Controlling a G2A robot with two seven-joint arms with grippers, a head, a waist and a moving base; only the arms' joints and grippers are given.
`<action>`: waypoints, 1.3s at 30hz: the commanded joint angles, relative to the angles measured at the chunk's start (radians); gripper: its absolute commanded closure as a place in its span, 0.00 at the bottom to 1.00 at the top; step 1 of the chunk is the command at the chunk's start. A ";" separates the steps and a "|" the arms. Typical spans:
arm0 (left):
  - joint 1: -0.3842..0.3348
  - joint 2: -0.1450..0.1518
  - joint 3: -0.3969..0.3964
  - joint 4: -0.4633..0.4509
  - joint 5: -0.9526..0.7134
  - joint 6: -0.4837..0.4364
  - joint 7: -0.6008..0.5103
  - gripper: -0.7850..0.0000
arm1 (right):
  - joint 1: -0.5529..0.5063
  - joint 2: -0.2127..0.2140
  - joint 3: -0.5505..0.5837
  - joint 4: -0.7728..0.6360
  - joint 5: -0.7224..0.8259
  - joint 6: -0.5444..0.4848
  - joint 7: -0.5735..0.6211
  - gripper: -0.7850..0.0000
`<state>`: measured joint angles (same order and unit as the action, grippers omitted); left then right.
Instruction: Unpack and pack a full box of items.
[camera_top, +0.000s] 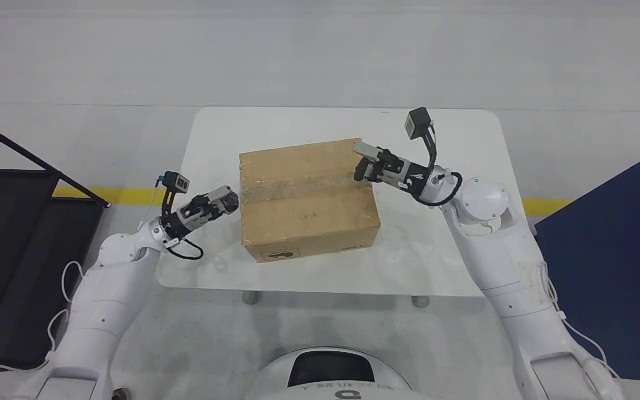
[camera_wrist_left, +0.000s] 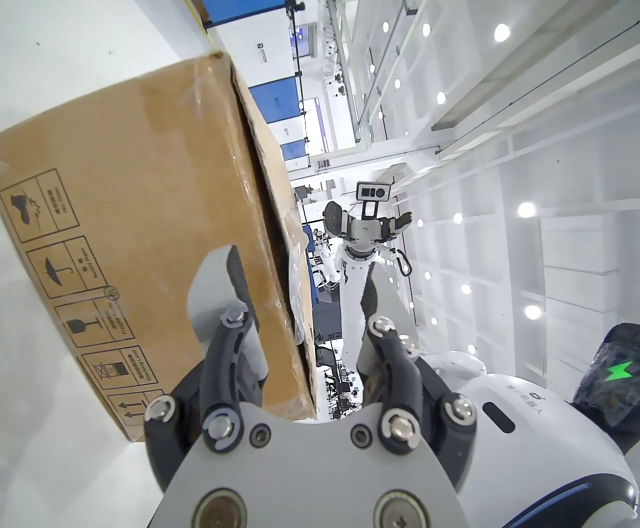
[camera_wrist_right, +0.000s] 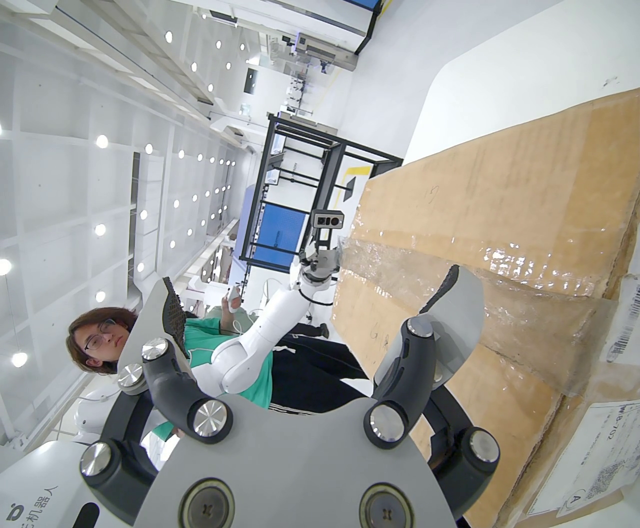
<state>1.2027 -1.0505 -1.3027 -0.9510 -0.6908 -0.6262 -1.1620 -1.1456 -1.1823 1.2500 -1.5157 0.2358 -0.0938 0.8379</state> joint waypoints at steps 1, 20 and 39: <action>-0.004 -0.001 0.002 0.002 -0.001 -0.001 -0.001 1.00 | 0.000 0.000 0.000 0.000 0.000 0.000 0.000 0.00; -0.044 -0.015 0.023 0.068 0.012 -0.002 -0.013 1.00 | 0.000 0.000 0.000 0.000 0.000 0.000 0.000 0.00; -0.065 -0.024 0.035 0.115 0.005 0.005 -0.037 1.00 | -0.006 -0.002 -0.017 -0.025 0.007 0.043 -0.038 0.00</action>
<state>1.1392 -1.0746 -1.2686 -0.8371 -0.6856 -0.6222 -1.1979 -1.1539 -1.1839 1.2350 -1.5417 0.2422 -0.0539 0.8024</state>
